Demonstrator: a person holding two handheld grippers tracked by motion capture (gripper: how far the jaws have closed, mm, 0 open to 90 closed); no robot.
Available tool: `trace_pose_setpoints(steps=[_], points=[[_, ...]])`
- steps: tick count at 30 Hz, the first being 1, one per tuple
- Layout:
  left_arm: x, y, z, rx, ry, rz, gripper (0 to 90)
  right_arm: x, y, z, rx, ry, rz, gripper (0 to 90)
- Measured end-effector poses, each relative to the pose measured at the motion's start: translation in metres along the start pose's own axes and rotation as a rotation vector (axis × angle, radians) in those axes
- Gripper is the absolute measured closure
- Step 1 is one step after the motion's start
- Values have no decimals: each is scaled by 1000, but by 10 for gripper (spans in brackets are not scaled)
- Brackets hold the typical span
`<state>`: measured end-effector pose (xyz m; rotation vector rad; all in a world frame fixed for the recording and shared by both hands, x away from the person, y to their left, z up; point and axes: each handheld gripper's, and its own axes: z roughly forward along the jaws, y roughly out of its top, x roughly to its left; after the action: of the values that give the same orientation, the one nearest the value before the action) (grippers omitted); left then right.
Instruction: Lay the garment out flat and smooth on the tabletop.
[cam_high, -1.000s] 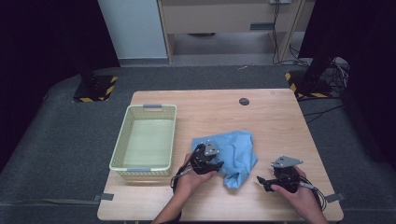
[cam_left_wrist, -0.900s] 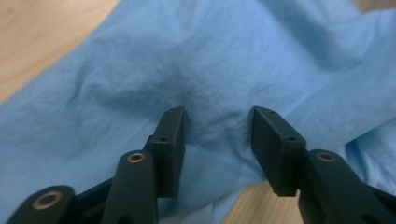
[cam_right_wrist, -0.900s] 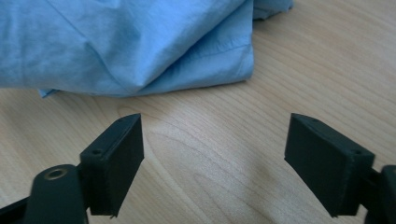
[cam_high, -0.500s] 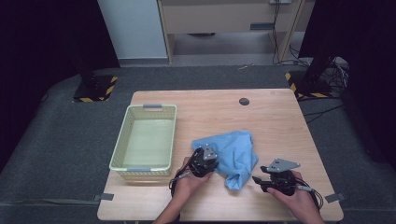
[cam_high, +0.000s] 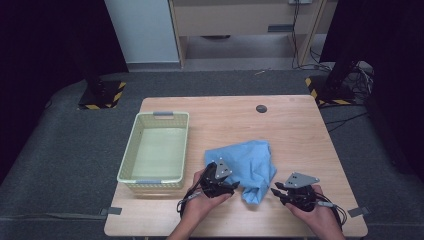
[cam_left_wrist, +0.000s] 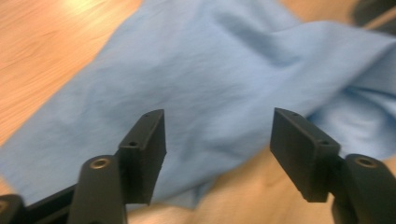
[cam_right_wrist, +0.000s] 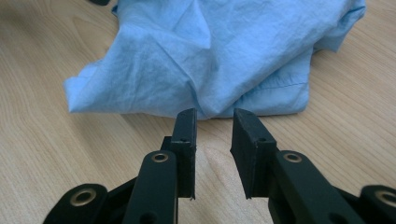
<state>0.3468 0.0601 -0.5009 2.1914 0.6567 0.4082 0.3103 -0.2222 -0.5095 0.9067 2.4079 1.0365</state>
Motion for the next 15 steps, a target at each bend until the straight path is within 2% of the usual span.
trace_pose_setpoints(steps=[2, 5, 9, 12, 13, 15], points=[[-7, 2, 2, 5, -18, 35, 315, -1, 0, 0, 0, -3, 3, 705], [-14, 3, 8, 14, -45, 67, 287, -2, -1, 1, 3, -3, 12, 675], [-17, 2, 22, 39, -46, 84, 283, -1, -4, 2, 10, -2, 14, 646], [-18, 3, 32, 71, -30, 132, 414, 0, -5, -3, 2, -3, 17, 656], [-19, 3, 35, 82, -24, 143, 489, 0, -6, -4, 4, 0, 21, 666], [-18, 5, 38, 77, -25, 123, 597, -1, -9, -6, 10, 0, 26, 691]])
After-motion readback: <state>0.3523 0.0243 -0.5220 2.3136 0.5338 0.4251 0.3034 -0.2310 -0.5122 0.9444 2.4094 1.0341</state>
